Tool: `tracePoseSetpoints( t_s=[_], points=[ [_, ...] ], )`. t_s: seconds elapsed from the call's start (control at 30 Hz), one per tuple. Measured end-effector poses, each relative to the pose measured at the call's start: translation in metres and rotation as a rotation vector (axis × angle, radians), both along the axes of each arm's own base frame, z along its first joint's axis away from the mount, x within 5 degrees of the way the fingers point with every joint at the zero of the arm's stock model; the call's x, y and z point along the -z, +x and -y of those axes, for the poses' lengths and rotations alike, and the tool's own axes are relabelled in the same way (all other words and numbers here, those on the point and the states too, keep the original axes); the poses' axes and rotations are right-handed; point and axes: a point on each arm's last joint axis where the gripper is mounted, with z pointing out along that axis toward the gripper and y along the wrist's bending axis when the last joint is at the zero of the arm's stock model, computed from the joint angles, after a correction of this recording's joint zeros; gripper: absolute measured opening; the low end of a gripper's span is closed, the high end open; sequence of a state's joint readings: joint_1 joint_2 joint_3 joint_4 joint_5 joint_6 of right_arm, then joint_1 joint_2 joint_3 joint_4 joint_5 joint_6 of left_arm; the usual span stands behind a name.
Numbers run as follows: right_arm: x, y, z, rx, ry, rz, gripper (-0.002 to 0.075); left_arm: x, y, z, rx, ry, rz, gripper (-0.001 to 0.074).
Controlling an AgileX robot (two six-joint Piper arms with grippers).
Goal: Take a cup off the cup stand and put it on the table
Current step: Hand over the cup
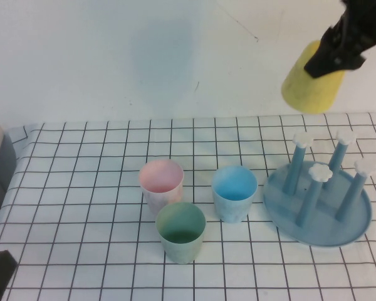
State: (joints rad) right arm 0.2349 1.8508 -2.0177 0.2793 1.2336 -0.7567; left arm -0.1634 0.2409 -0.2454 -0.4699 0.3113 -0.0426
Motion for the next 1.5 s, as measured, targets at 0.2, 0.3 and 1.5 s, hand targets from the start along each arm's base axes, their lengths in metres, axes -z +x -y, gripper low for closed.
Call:
tracePoseSetpoints(
  t_s=[0.2,0.3,1.5],
  points=[
    [-0.060,-0.048,0.000,-0.025,0.177,0.099,0.0538,-0.010,-0.003,0.011,0.043,-0.511,-0.088,-0.0001],
    [-0.069,-0.072,-0.013,-0.116,0.375,0.042,0.0538,-0.015,-0.005,0.016,0.090,-0.658,-0.114,0.0032],
    [0.100,-0.168,-0.136,-0.483,1.026,-0.516,0.0538,-0.032,-0.021,0.036,0.416,-0.775,-0.076,0.0220]
  ],
)
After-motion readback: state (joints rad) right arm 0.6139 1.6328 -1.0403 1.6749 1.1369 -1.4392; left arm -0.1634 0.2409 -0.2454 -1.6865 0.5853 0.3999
